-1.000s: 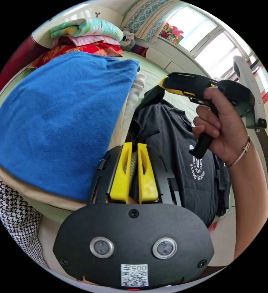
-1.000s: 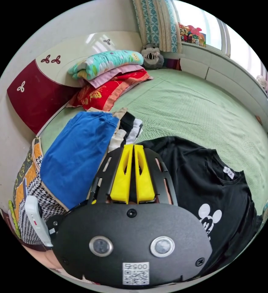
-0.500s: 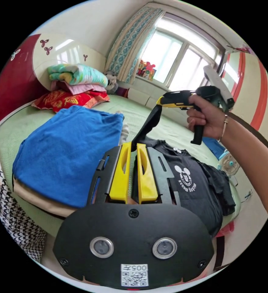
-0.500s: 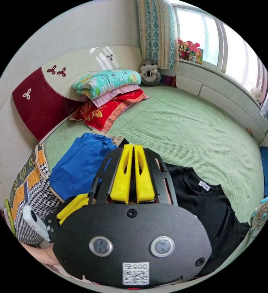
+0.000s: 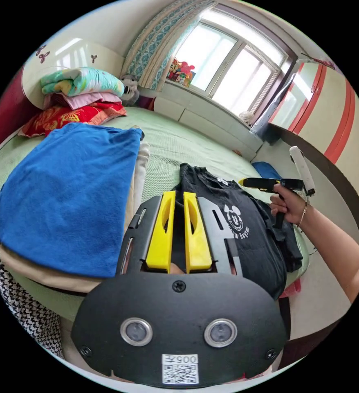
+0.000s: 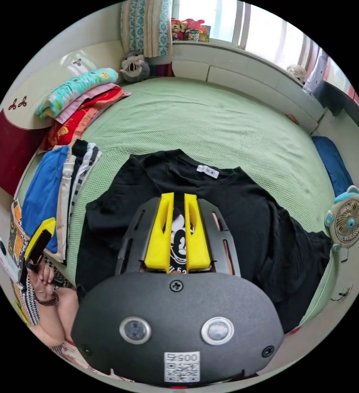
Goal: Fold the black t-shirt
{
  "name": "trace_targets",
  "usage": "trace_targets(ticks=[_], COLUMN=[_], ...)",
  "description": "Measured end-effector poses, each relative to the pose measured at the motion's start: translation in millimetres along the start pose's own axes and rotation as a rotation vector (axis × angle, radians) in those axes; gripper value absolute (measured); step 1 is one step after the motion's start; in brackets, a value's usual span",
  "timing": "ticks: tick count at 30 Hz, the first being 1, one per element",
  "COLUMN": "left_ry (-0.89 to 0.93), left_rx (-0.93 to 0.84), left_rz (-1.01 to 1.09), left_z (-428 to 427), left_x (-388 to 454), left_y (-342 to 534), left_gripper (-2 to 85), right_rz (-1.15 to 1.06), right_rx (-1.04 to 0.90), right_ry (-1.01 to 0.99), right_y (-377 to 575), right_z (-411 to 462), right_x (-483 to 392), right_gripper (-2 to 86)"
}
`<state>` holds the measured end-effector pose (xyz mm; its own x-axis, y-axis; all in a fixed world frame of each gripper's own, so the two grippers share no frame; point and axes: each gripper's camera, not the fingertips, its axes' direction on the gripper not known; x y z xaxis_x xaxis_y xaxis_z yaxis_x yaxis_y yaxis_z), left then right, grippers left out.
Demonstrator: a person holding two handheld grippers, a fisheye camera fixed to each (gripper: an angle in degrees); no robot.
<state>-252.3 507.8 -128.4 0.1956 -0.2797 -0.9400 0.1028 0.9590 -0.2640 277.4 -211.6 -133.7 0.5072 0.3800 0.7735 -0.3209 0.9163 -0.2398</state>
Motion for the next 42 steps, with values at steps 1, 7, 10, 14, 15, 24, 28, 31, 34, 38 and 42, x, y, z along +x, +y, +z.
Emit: trace_targets(ticks=[1, 7, 10, 14, 15, 24, 28, 31, 34, 38, 42], left_ry=[0.002, -0.068, 0.028, 0.063, 0.075, -0.045, -0.080, -0.078, -0.086, -0.082, -0.077], left_rx=[-0.012, -0.079, -0.165, -0.291, -0.288, -0.411, -0.422, -0.406, -0.415, -0.398, -0.371], left_rz=[-0.001, 0.012, 0.037, -0.003, 0.002, 0.098, 0.088, 0.055, 0.004, -0.020, -0.028], left_z=[3, 33, 67, 111, 115, 175, 186, 190, 200, 206, 204], left_x=[0, 6, 2, -10, -10, -15, -16, -20, -26, -27, -27], left_y=[-2, -46, -66, -61, -68, -98, -107, -115, -120, -127, -131], left_gripper=[5.7, 8.0, 10.0, 11.4, 11.5, 8.9, 5.6, 5.1, 5.0, 5.1, 5.1], right_rz=[-0.015, -0.151, -0.176, -0.240, -0.249, -0.290, -0.224, -0.160, -0.094, -0.115, -0.190], right_rx=[-0.004, 0.059, 0.046, 0.009, -0.009, -0.170, -0.055, -0.036, 0.035, -0.018, -0.033], right_ry=[-0.029, -0.081, -0.137, -0.128, -0.128, -0.110, -0.171, -0.229, -0.232, -0.237, -0.211], right_y=[-5, -50, -74, -99, -107, -142, -165, -184, -193, -189, -161], right_z=[0, 4, 22, 50, 60, 130, 121, 124, 131, 144, 137], right_x=[-2, -41, -59, -78, -82, -89, -77, -72, -74, -83, -82], right_gripper=[6.2, 8.8, 9.1, 9.2, 9.3, 2.8, -0.9, -1.0, -0.9, -0.6, 2.1])
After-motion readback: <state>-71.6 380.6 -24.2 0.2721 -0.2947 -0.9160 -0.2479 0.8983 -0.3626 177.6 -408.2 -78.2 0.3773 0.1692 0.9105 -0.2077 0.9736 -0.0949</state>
